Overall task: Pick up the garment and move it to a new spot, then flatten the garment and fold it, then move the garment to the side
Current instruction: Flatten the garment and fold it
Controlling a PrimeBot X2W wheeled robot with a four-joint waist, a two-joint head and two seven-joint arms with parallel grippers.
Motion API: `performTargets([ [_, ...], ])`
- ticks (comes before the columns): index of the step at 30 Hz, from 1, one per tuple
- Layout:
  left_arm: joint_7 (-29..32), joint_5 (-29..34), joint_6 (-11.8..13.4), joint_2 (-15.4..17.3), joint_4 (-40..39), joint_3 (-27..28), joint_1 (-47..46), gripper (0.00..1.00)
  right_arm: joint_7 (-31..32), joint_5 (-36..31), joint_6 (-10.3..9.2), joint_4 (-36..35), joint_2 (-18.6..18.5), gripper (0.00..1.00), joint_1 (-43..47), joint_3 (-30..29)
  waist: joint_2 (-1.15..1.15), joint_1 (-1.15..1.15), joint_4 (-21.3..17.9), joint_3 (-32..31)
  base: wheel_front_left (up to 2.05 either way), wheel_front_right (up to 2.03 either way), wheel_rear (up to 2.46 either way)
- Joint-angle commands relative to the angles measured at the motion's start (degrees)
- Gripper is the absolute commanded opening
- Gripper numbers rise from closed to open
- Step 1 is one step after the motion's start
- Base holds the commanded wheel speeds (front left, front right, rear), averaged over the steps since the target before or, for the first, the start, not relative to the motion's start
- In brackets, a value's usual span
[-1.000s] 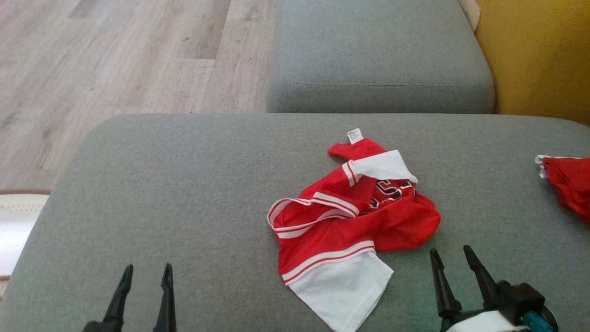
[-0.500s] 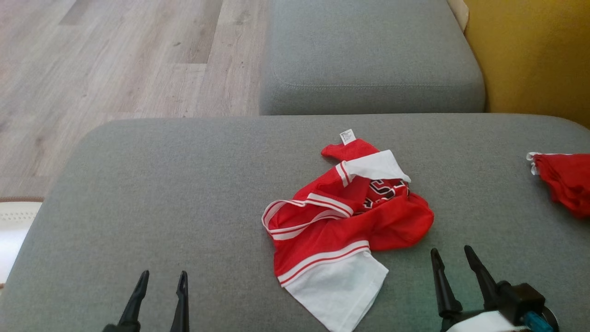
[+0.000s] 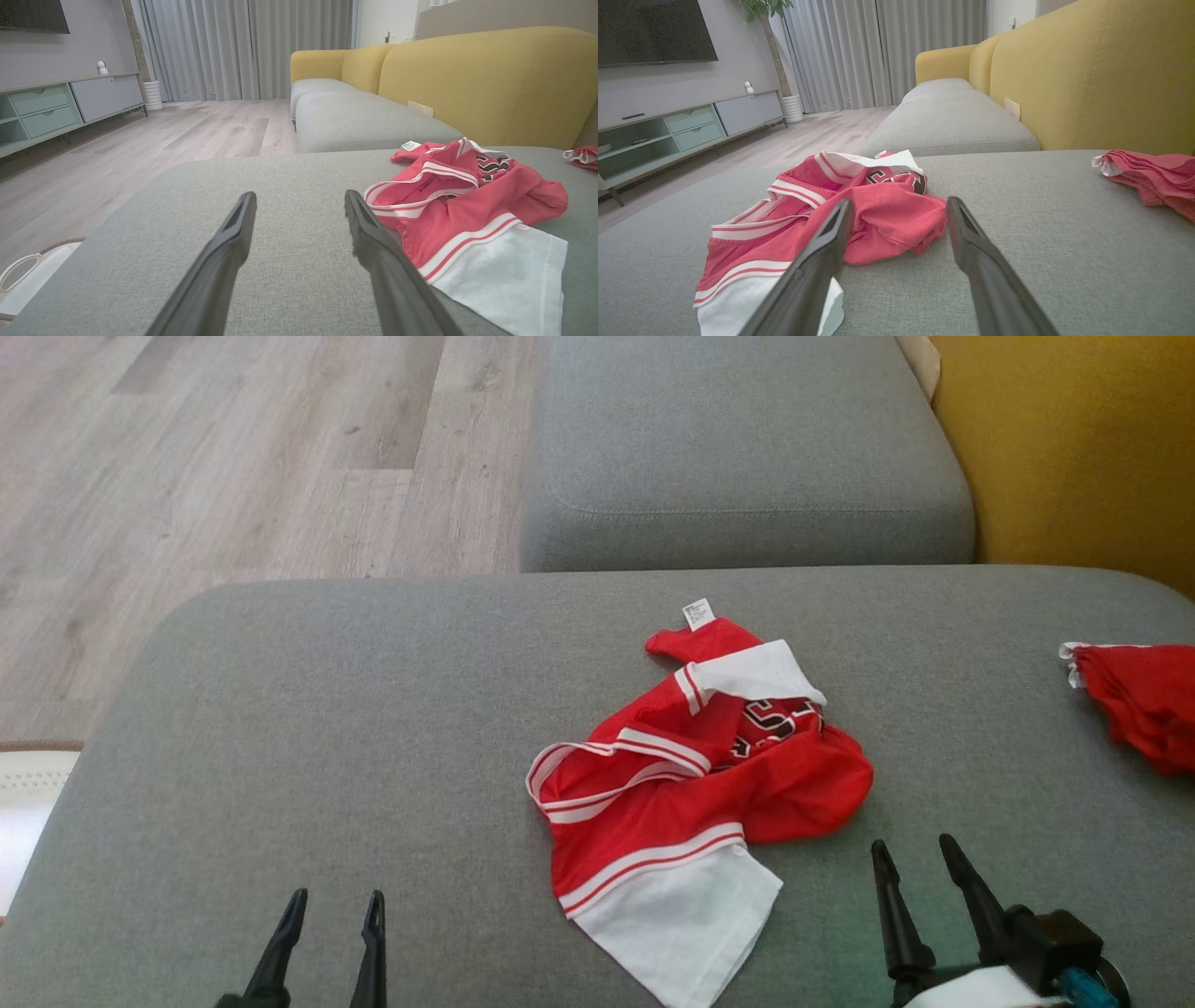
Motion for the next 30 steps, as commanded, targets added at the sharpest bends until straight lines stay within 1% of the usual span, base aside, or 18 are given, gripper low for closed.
performTargets([
  [1, -0.3, 0.3, 0.0, -0.2, -1.7, 1.6, -2.5, 1.0, -0.3, 0.1, -0.05, -1.4, -0.2, 1.0, -1.4, 1.3, 0.0, 0.0, 0.0, 0.0, 0.0, 0.0, 0.0],
  [12, -0.3, 0.8, 0.2, 0.0, -1.9, 1.0, -2.0, 1.0, -0.3, 0.5, -0.05, -1.7, -0.2, 1.0, -1.3, 1.6, 0.0, 0.0, -0.2, 0.5, 0.0, 0.0, 0.0],
  [18, -0.3, 0.7, -0.6, 0.1, -0.6, -0.3, -3.0, 1.0, -0.3, 0.5, -0.05, -2.2, -0.2, 1.0, -1.8, 1.7, 0.0, 0.0, -0.5, 1.7, 0.0, 0.0, 0.0],
  [22, -0.3, 0.7, -2.1, 0.0, 3.3, -2.5, -5.7, 1.0, -0.3, 0.1, -0.05, -2.5, -0.2, 1.0, -2.6, 1.9, 0.0, 0.0, -1.0, 3.3, 0.0, 0.0, 0.0],
  [28, -0.3, 0.6, -4.8, -0.1, 12.6, -6.8, -12.9, 1.0, -0.3, -0.8, -0.05, -2.8, -0.2, 1.0, -4.1, 2.9, 0.0, 0.0, -2.7, 6.5, 0.0, 0.0, 0.0],
  [30, -0.3, 0.4, -5.2, -0.2, 14.0, -7.6, -14.3, 1.0, -0.3, -0.9, -0.05, -2.8, -0.3, 1.0, -4.4, 3.1, 0.0, 0.0, -3.1, 7.1, 0.0, 0.0, 0.0],
])
